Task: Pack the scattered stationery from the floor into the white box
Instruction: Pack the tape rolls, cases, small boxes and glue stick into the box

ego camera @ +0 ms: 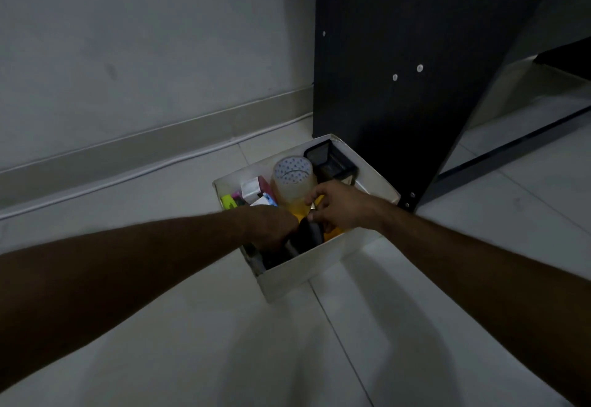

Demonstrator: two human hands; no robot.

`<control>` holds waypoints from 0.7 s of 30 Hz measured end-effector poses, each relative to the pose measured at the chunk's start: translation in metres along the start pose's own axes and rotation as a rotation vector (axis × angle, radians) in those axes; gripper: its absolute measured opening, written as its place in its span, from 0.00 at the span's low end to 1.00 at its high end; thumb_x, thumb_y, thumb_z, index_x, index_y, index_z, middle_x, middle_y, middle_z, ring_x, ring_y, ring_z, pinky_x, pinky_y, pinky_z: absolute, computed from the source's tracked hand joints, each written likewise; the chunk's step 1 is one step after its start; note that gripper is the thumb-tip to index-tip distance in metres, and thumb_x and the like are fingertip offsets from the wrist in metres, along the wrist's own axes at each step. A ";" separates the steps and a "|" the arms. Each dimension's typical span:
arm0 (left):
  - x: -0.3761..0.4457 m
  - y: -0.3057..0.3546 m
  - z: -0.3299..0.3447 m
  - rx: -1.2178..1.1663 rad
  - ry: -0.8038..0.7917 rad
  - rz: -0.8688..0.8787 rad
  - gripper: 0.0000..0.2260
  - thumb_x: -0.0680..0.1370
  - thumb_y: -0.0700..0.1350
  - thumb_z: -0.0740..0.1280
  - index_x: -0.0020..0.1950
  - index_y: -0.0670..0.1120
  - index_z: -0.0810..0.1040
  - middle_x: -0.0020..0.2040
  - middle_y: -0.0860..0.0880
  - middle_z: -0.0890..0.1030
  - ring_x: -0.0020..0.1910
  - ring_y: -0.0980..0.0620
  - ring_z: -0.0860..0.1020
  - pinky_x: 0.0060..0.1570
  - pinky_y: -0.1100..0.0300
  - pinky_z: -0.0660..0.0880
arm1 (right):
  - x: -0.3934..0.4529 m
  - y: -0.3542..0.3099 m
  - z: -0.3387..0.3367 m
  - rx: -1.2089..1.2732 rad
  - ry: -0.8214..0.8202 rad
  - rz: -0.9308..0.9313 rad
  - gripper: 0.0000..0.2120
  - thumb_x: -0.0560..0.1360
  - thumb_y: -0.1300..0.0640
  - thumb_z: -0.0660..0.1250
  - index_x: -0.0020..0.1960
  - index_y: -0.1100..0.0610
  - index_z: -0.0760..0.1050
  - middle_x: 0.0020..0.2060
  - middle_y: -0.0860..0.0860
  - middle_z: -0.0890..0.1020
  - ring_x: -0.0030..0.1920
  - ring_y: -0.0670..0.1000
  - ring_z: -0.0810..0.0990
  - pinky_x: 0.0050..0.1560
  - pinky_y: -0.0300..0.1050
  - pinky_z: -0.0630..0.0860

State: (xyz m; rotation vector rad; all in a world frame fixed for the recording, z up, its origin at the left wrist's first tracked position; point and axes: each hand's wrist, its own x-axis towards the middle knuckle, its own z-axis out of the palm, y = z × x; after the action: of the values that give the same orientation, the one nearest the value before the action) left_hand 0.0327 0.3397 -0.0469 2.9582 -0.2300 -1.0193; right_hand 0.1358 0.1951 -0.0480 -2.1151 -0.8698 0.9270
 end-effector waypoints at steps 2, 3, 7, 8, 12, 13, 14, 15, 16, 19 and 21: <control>-0.001 -0.002 -0.004 0.047 -0.060 0.059 0.10 0.76 0.43 0.68 0.45 0.35 0.81 0.43 0.37 0.82 0.39 0.40 0.77 0.44 0.50 0.76 | 0.002 0.000 -0.001 0.009 -0.038 0.003 0.15 0.75 0.63 0.71 0.61 0.62 0.75 0.46 0.64 0.82 0.38 0.54 0.82 0.39 0.44 0.82; -0.002 -0.005 -0.004 0.074 -0.088 0.060 0.09 0.75 0.42 0.69 0.44 0.36 0.82 0.42 0.38 0.82 0.38 0.42 0.77 0.42 0.51 0.75 | 0.003 -0.001 -0.001 0.012 -0.061 0.007 0.15 0.75 0.63 0.71 0.61 0.61 0.75 0.46 0.63 0.83 0.40 0.55 0.84 0.42 0.45 0.83; -0.004 -0.015 -0.003 0.093 -0.098 0.070 0.07 0.71 0.44 0.70 0.43 0.40 0.83 0.37 0.42 0.81 0.35 0.46 0.77 0.42 0.50 0.78 | 0.010 -0.004 0.005 0.039 -0.148 0.020 0.17 0.73 0.64 0.72 0.61 0.59 0.77 0.47 0.60 0.85 0.47 0.59 0.86 0.51 0.54 0.83; -0.006 -0.015 -0.004 0.097 -0.118 0.053 0.06 0.72 0.42 0.70 0.39 0.39 0.80 0.33 0.42 0.77 0.33 0.46 0.74 0.39 0.51 0.76 | 0.012 -0.006 0.009 0.043 -0.157 0.020 0.17 0.73 0.64 0.72 0.61 0.59 0.77 0.47 0.60 0.85 0.47 0.59 0.86 0.51 0.54 0.83; -0.015 -0.014 -0.020 -0.014 -0.200 -0.081 0.08 0.75 0.38 0.67 0.49 0.35 0.82 0.40 0.43 0.79 0.36 0.51 0.72 0.32 0.63 0.69 | 0.016 -0.015 0.015 0.098 -0.169 0.034 0.15 0.74 0.66 0.70 0.61 0.61 0.77 0.49 0.61 0.84 0.45 0.57 0.85 0.47 0.49 0.83; -0.019 -0.017 -0.023 -0.058 -0.202 -0.113 0.10 0.75 0.38 0.67 0.54 0.38 0.83 0.46 0.43 0.82 0.39 0.52 0.74 0.32 0.66 0.70 | 0.016 -0.017 0.015 0.129 -0.179 0.039 0.15 0.75 0.67 0.70 0.61 0.62 0.76 0.50 0.62 0.84 0.44 0.56 0.85 0.46 0.48 0.83; -0.023 -0.022 -0.025 -0.110 -0.192 -0.140 0.12 0.75 0.38 0.67 0.57 0.41 0.83 0.51 0.45 0.83 0.42 0.52 0.76 0.35 0.68 0.73 | 0.017 -0.018 0.014 0.155 -0.192 0.041 0.15 0.75 0.67 0.70 0.61 0.63 0.76 0.50 0.62 0.83 0.42 0.55 0.84 0.45 0.47 0.83; -0.027 -0.027 -0.025 -0.154 -0.174 -0.162 0.13 0.75 0.38 0.67 0.58 0.44 0.83 0.53 0.47 0.84 0.46 0.51 0.78 0.41 0.66 0.76 | 0.018 -0.019 0.015 0.178 -0.207 0.041 0.16 0.75 0.67 0.69 0.62 0.64 0.75 0.51 0.63 0.83 0.41 0.54 0.84 0.43 0.45 0.83; -0.030 -0.031 -0.024 -0.197 -0.158 -0.179 0.14 0.74 0.38 0.67 0.58 0.45 0.83 0.54 0.48 0.84 0.49 0.49 0.80 0.48 0.60 0.79 | 0.019 -0.020 0.018 0.184 -0.222 0.038 0.16 0.75 0.68 0.69 0.62 0.64 0.75 0.52 0.63 0.83 0.42 0.55 0.84 0.43 0.44 0.84; -0.038 -0.038 -0.022 -0.264 -0.137 -0.211 0.14 0.74 0.37 0.66 0.56 0.48 0.85 0.49 0.51 0.84 0.45 0.55 0.79 0.51 0.57 0.78 | 0.024 -0.022 0.035 0.099 -0.245 0.015 0.17 0.74 0.69 0.69 0.62 0.64 0.76 0.50 0.64 0.83 0.49 0.61 0.84 0.51 0.53 0.83; -0.040 -0.037 -0.022 -0.274 -0.119 -0.213 0.13 0.75 0.37 0.67 0.56 0.47 0.85 0.47 0.52 0.83 0.42 0.59 0.77 0.48 0.61 0.76 | 0.030 -0.023 0.048 0.035 -0.246 -0.025 0.15 0.73 0.68 0.69 0.59 0.67 0.78 0.45 0.62 0.83 0.45 0.57 0.83 0.50 0.53 0.82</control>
State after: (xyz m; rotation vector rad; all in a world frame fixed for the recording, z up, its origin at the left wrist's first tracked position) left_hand 0.0207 0.3811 -0.0071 2.7187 0.2135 -1.1447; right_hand 0.1070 0.2460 -0.0658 -1.9835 -0.9916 1.1979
